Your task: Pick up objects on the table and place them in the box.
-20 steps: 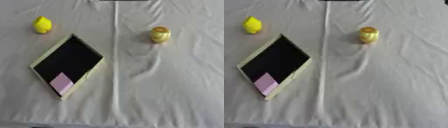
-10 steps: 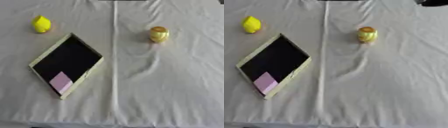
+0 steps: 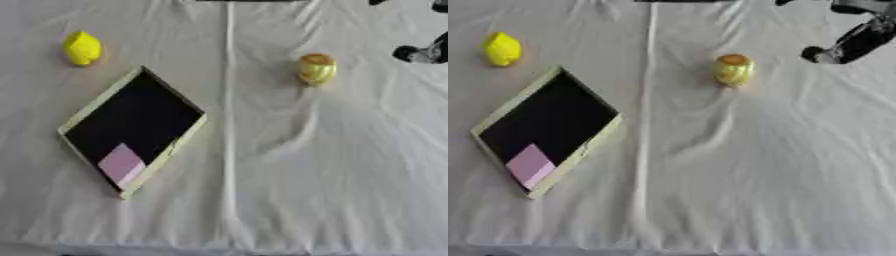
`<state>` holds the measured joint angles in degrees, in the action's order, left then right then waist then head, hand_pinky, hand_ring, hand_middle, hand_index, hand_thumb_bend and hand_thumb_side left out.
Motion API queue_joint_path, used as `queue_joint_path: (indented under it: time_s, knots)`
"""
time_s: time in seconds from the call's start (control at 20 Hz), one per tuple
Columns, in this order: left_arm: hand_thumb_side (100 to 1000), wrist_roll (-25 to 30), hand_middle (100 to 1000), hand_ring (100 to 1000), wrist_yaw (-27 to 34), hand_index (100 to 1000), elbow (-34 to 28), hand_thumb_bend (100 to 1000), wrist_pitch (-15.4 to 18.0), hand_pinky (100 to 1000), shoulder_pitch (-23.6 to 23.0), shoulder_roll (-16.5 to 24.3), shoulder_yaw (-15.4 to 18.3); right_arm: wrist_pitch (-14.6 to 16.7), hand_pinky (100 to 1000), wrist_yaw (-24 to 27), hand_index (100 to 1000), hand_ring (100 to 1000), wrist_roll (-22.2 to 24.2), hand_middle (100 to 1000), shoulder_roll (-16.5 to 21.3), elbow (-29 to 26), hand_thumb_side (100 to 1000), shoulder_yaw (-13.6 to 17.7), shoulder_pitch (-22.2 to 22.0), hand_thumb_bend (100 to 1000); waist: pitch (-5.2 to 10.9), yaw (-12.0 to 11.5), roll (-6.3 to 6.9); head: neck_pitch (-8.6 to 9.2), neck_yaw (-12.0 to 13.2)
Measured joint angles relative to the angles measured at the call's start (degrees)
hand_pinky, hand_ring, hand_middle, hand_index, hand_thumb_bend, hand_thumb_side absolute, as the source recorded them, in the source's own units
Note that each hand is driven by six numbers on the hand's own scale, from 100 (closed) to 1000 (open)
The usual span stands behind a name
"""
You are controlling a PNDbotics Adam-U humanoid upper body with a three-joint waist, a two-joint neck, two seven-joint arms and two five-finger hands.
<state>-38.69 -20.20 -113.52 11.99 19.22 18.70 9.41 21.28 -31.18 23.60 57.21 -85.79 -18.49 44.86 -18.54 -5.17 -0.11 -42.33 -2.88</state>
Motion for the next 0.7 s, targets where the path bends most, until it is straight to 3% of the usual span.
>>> queue_joint_path:
  time_s: [0.7]
  knots:
    - [397,0.36,693,745,0.18,872,0.00,226,0.12,787,0.06,-0.03,-0.07,-2.54,928,5.14,917,937,2.25,838,-3.15,1.92,100,-3.13,2.16,215,0.24,-0.28,0.03,0.00,-0.26]
